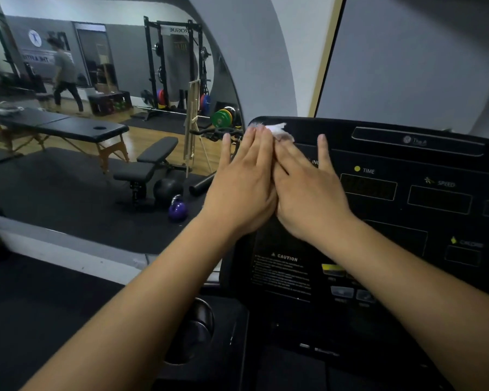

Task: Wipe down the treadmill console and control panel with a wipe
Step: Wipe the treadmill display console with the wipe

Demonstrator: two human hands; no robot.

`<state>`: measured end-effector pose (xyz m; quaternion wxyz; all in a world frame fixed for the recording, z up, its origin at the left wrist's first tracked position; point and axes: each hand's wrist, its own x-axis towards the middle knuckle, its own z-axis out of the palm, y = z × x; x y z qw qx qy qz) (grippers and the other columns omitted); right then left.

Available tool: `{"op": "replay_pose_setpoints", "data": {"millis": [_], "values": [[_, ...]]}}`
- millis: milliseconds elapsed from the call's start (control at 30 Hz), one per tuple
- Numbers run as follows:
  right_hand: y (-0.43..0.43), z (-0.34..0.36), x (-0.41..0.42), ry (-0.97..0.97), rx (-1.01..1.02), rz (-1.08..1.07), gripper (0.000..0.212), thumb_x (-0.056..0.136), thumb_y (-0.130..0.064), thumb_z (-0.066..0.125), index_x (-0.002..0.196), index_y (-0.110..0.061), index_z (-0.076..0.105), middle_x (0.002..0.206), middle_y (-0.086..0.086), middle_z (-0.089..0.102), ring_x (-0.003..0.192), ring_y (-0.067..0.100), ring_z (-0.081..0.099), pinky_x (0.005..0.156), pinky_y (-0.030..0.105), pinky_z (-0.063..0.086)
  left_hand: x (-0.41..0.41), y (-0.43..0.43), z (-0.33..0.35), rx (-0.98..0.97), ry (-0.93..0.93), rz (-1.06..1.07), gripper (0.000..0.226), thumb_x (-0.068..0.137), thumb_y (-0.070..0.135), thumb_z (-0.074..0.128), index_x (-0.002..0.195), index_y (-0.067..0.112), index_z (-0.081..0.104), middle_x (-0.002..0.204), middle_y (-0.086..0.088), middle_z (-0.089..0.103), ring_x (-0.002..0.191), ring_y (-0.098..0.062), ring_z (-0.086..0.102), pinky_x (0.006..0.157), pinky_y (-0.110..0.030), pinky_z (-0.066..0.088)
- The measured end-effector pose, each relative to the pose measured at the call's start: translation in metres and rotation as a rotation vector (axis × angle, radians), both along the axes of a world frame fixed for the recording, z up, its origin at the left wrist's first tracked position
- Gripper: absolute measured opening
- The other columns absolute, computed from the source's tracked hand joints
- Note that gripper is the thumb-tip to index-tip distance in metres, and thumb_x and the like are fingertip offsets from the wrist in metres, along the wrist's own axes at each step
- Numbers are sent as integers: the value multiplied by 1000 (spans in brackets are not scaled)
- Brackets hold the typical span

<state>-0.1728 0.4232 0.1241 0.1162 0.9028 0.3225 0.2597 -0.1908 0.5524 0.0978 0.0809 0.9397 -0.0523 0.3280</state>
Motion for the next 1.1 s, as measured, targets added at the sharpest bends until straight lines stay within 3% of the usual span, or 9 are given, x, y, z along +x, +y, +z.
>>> {"op": "replay_pose_setpoints", "data": {"millis": [167, 300, 433, 600, 700, 833, 1000, 1100], "values": [[-22, -62, -35, 79, 0, 105, 67, 83, -26, 50, 146, -8, 36, 155, 10, 31, 146, 23, 17, 113, 64, 11, -51, -11, -64, 13, 34, -56, 68, 93, 33, 32, 152, 0, 23, 159, -18, 23, 149, -29, 11, 120, -50, 16], [-19, -35, -23, 31, -33, 46, 67, 87, -30, 35, 150, -11, 23, 160, 8, 16, 148, 18, 4, 113, 65, -1, -27, -15, -31, 33, 41, -13, 65, 97, 37, 23, 153, 4, 16, 161, -15, 15, 150, -24, 6, 122, -47, 4], [-19, -7, -11, 33, -9, -46, 69, 93, -32, 36, 152, -14, 5, 162, 5, -2, 147, 16, -11, 112, 63, -7, -5, -19, -5, 72, 31, 1, 65, 99, 39, 18, 155, 8, 6, 164, -10, 3, 151, -21, -5, 121, -51, -4], [-42, -62, -34, 71, 92, 67, 66, 82, -27, 31, 143, -6, 40, 152, 11, 36, 145, 22, 22, 113, 62, 11, -38, -34, -61, 69, 22, -64, 67, 95, 35, 28, 152, 3, 20, 161, -16, 18, 150, -27, 7, 120, -56, 7], [-46, -56, -23, 24, 76, 64, 67, 81, -27, 28, 144, -7, 40, 154, 11, 33, 145, 20, 19, 113, 63, 8, -28, -38, -50, 87, 30, -45, 66, 97, 38, 24, 153, 5, 12, 161, -16, 14, 150, -27, 5, 120, -55, 2], [-47, -26, -7, -3, 53, -48, 71, 87, -31, 42, 152, -11, 20, 161, 6, 12, 148, 17, 0, 113, 63, -2, -4, -46, -14, 109, 30, -20, 65, 98, 37, 17, 154, 7, 2, 163, -13, 3, 151, -24, -5, 119, -56, -5], [-72, -71, -32, 12, 163, 45, 66, 81, -26, 34, 143, -5, 41, 151, 11, 37, 143, 21, 25, 112, 61, 13, -33, -62, -61, 107, 16, -134, 65, 96, 36, 24, 152, 5, 11, 161, -16, 16, 150, -28, 3, 118, -61, 7], [-91, -76, -29, -4, 152, 50, 65, 82, -26, 35, 144, -6, 39, 152, 10, 36, 144, 19, 24, 111, 62, 15, -30, -72, -65, 121, 45, -161, 67, 97, 38, 22, 153, 4, 11, 162, -15, 11, 151, -26, 0, 118, -60, 4]]}}
